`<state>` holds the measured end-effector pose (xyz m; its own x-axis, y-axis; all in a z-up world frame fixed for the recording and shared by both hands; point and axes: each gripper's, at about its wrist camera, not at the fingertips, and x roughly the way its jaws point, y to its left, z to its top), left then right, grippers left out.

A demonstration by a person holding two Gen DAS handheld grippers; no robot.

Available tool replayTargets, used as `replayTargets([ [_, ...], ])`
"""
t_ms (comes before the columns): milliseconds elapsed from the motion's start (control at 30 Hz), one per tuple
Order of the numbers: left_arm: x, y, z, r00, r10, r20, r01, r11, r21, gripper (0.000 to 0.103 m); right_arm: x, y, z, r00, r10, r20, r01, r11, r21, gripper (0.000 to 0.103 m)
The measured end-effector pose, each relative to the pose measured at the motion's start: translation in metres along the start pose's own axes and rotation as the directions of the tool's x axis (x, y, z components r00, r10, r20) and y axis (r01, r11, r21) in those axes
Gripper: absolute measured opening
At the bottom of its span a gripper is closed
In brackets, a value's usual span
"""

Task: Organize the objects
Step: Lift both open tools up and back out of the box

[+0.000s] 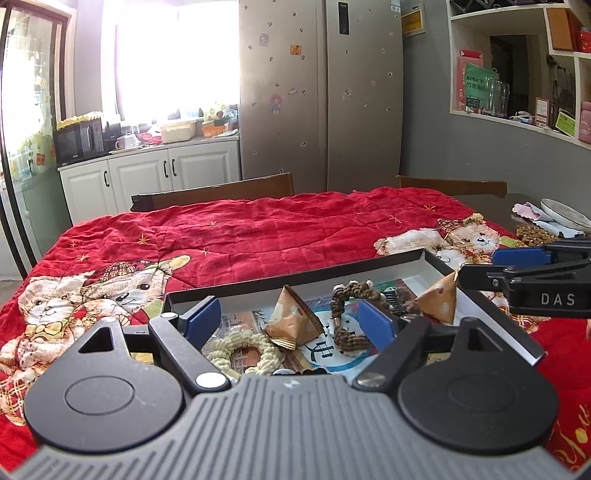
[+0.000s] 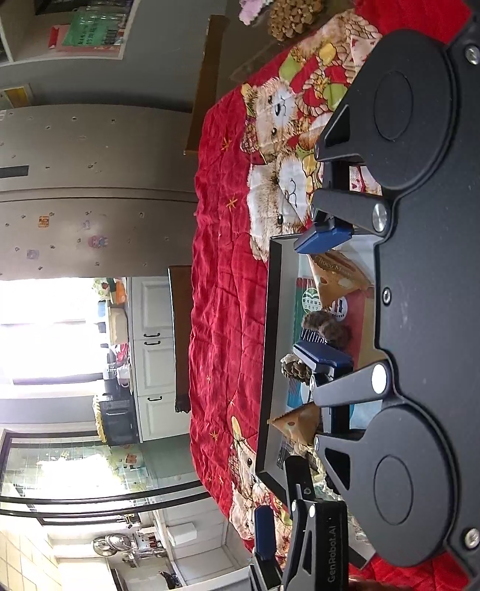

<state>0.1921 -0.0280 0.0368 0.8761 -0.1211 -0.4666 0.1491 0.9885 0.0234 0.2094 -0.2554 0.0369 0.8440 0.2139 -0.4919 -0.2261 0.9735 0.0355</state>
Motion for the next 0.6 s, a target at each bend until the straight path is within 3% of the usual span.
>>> replayTargets([
  [600, -0.040, -0.010, 0.002, 0.999, -0.032, 0.037, 0.031, 0.999, 0.034, 0.092, -0.047, 0.006, -0.007, 1.000, 0.004, 0.027, -0.003, 0.999, -0.054, 0.054],
])
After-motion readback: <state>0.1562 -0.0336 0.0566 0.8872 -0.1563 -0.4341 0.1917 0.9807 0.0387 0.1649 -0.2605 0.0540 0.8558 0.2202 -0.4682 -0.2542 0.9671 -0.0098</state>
